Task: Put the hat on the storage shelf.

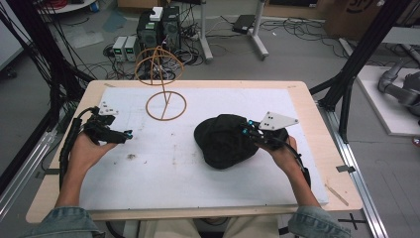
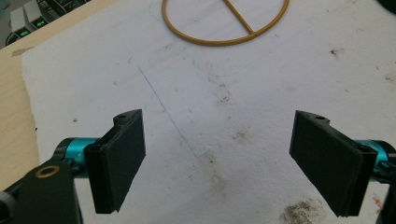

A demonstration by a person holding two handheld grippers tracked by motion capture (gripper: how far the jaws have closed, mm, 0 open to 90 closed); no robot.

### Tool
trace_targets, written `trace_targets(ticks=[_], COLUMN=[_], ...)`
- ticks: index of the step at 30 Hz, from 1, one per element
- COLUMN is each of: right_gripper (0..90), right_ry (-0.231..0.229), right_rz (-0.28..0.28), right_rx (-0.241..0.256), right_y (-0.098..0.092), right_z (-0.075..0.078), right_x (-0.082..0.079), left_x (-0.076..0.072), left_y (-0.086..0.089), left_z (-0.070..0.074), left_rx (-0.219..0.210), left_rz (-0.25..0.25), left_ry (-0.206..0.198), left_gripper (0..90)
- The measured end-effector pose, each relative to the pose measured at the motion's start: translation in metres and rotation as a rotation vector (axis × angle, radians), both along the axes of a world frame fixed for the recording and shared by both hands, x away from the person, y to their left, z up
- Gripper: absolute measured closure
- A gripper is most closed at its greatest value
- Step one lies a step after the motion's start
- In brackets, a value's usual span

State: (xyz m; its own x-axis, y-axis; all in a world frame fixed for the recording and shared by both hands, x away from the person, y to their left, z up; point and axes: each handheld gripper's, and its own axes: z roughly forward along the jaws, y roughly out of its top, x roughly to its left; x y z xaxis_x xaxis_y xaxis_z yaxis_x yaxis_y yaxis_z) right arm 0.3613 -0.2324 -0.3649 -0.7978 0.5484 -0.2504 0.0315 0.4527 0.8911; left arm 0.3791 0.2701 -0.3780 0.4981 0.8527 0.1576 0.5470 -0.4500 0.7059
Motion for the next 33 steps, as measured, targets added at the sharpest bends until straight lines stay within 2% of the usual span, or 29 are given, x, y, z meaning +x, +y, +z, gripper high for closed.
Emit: trace_targets(ticks=[11,20,33], right_gripper=[87.3,87.3,87.2], right_ry=[-0.029,-0.060,-0.113], right_rz=[-0.028,-0.039,-0.065], right_rx=[0.081,0.151,0.224], right_y=[-0.002,0.007,0.014], right_z=[0.008,0.020,0.052], right_x=[0.004,0.014,0.028], left_x=[0.000,0.001,0.001], left_y=[0.000,0.000,0.002], left_z=[0.001,0.001,0.002], left_rx=[0.004,-0.009,-0.013], left_rz=[-0.003,-0.003,-0.005], left_ry=[-0.001,-0.003,-0.004], left_gripper=[18.7,18.7,18.7])
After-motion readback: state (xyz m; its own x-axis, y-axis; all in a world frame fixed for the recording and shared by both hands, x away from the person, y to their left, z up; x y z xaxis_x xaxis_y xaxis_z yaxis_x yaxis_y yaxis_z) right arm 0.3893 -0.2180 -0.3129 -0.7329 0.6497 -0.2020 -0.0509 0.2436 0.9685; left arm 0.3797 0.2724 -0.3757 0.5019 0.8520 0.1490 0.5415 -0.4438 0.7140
